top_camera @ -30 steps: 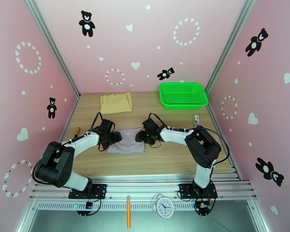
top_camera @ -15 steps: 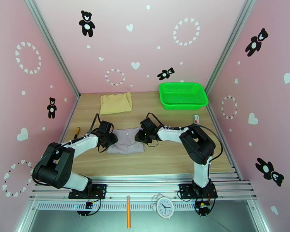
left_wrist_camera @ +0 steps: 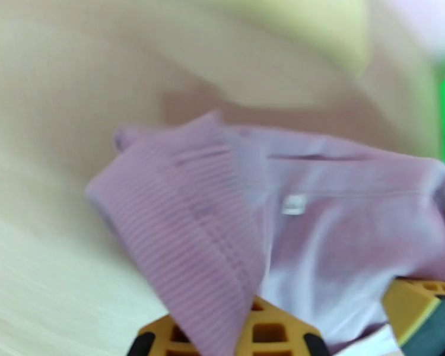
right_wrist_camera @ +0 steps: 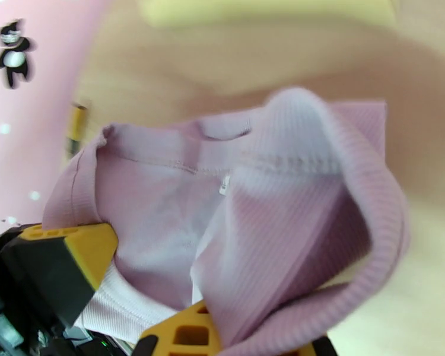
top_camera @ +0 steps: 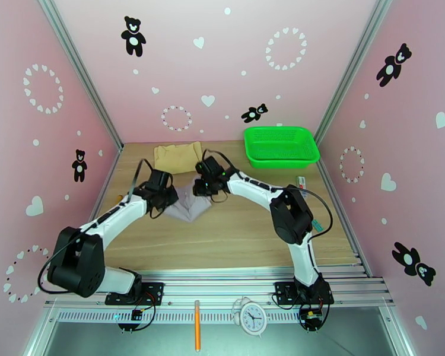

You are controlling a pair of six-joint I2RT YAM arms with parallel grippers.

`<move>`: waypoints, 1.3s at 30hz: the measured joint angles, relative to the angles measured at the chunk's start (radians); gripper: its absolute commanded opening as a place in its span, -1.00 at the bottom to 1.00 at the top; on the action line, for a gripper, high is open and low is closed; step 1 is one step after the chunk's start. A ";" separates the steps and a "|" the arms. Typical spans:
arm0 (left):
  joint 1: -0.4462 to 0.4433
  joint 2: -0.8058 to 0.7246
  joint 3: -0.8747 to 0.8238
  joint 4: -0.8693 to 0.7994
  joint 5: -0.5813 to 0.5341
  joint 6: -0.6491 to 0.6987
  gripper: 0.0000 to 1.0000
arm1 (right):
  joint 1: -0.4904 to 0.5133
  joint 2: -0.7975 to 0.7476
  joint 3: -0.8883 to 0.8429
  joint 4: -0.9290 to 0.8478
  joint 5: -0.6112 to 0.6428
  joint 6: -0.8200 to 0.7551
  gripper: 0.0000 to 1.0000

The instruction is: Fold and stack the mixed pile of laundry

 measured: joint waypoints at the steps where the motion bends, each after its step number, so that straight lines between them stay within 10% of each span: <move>1: 0.020 -0.005 0.038 0.000 -0.013 0.014 -1.00 | -0.007 0.029 0.078 -0.017 -0.001 -0.023 -1.00; 15: 0.196 0.411 0.377 0.129 -0.066 0.183 -1.00 | -0.180 0.576 0.761 0.113 -0.058 -0.079 -1.00; 39: 0.200 0.946 0.889 0.108 -0.123 0.223 -1.00 | -0.201 0.858 0.901 0.426 0.053 -0.006 -0.90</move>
